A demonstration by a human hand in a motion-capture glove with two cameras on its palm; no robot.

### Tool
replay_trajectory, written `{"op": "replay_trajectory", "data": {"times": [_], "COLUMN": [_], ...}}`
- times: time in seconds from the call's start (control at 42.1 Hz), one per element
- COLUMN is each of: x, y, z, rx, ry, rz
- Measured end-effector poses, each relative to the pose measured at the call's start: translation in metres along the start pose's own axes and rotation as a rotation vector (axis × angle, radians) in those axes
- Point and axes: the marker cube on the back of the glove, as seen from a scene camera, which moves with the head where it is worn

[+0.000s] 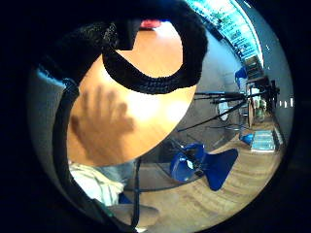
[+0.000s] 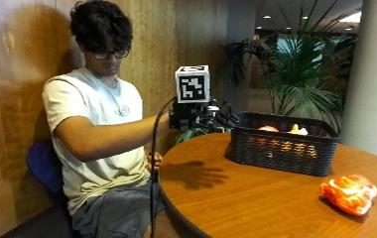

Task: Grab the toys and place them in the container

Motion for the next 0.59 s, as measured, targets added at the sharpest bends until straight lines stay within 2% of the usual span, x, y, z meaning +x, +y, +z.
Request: {"op": "replay_trajectory", "data": {"times": [0.594], "x": [0.0065], "y": [0.0046], "z": [-0.0015], "rx": [0.010], "ry": [-0.007], "rz": [0.025]}}
